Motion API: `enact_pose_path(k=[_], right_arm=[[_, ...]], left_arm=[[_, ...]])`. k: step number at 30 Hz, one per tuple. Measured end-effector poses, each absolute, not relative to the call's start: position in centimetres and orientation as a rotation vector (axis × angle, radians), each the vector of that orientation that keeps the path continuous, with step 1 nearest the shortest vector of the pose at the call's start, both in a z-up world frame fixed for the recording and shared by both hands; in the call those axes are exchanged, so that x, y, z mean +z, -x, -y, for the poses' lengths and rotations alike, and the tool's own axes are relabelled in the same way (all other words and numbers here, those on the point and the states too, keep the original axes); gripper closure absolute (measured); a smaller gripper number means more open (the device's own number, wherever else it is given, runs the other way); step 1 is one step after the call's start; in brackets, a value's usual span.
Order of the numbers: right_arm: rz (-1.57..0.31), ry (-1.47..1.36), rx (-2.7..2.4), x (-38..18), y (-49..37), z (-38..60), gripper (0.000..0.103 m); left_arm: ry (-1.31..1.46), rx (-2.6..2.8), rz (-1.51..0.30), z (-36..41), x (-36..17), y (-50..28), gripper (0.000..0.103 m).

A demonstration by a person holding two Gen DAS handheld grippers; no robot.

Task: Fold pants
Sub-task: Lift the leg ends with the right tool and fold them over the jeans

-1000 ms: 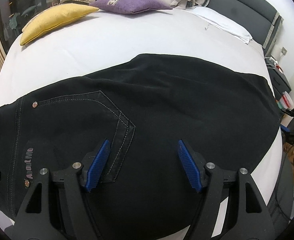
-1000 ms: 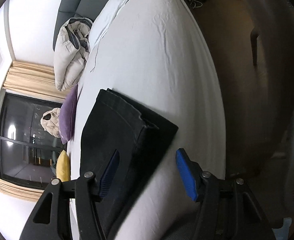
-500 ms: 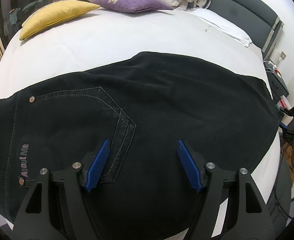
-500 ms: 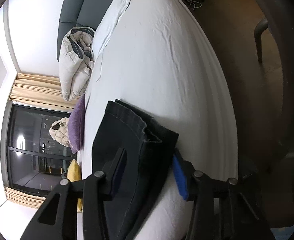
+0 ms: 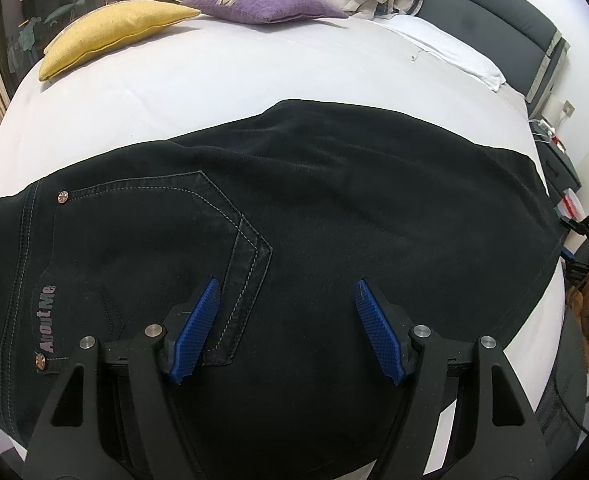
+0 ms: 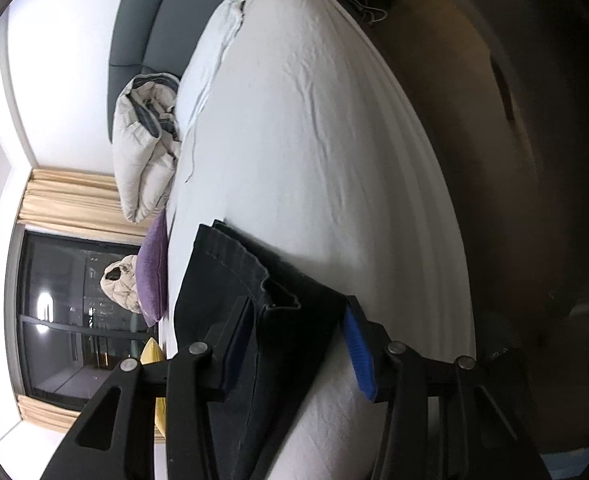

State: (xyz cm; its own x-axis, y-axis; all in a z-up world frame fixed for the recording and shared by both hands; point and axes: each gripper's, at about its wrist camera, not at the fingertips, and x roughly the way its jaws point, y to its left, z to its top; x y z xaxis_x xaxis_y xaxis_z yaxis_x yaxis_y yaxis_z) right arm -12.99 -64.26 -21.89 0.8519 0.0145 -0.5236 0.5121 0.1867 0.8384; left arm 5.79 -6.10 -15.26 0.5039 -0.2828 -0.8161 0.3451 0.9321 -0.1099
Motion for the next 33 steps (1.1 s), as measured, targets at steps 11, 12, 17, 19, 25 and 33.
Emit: enact_pose_path(k=[11,12,17,19,25,33], right_arm=[[-0.535,-1.233,-0.396,-20.2,11.3,63.5,0.089],[-0.53,-1.228,-0.399,-20.0,11.2,63.4,0.09],[-0.534,-1.215,-0.413,-20.0,10.7,63.3,0.09],[-0.538,-1.201,-0.42,-19.8,10.6,63.2,0.09],[-0.541,-1.008,-0.436,-15.7,8.8,61.1,0.09],[-0.567,-0.716,-0.339,-10.9,3.7,54.3,0.091]], left_arm=[[-0.066,-0.385,-0.97,5.7,-15.3,-5.8,0.034],[-0.062,-0.387,-0.97,5.6,-15.3,-5.9,0.034],[-0.023,-0.394,-0.975,5.1,-15.1,-6.0,0.034],[-0.008,-0.395,-0.976,4.9,-14.9,-6.1,0.034],[0.05,-0.409,-0.978,4.5,-14.4,-6.5,0.034],[0.153,-0.445,-0.986,4.1,-13.3,-8.2,0.034]])
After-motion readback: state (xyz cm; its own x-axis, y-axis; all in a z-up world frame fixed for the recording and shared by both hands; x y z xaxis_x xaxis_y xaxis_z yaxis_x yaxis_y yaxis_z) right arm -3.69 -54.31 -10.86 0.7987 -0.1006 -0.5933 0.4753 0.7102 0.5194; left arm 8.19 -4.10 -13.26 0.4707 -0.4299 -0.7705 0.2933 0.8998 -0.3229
